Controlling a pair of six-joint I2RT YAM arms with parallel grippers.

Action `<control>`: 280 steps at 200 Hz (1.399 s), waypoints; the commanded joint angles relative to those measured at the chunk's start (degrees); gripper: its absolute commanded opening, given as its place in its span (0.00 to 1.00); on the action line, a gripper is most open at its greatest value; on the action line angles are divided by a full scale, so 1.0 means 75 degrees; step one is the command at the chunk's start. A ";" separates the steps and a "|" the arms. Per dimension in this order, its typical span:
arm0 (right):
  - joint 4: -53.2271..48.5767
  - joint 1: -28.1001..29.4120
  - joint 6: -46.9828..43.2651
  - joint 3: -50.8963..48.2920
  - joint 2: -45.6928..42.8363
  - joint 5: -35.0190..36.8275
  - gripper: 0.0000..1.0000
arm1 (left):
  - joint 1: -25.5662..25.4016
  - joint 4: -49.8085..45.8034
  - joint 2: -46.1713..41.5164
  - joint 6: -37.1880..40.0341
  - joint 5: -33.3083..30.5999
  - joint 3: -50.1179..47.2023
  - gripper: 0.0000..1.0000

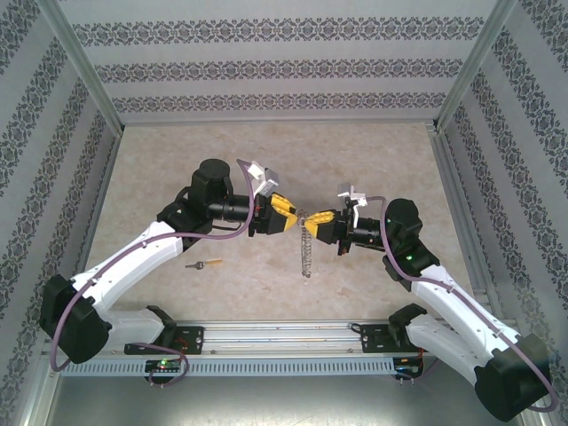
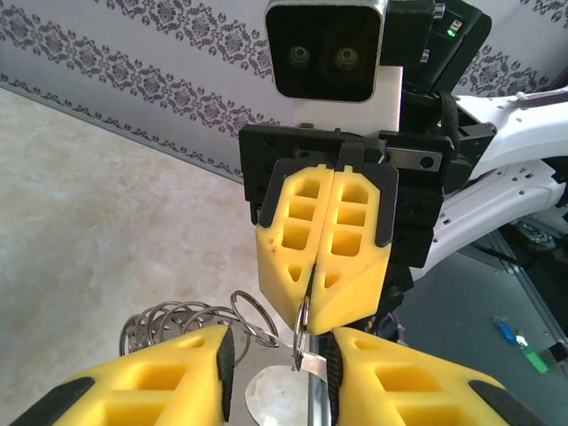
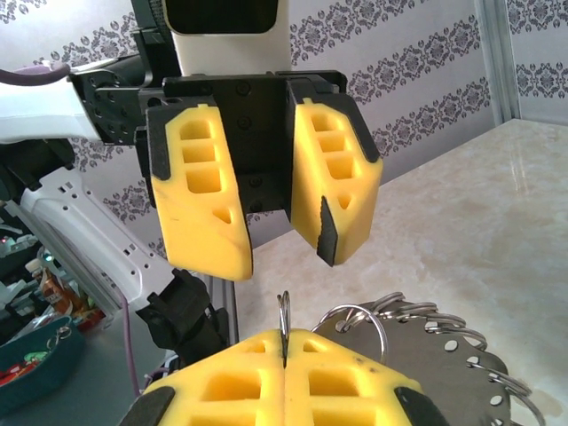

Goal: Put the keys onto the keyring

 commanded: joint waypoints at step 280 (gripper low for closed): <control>0.0391 -0.0139 0.0015 0.0062 -0.0017 0.0148 0.00 | -0.0020 0.1463 0.0578 -0.1087 0.0842 -0.0392 0.32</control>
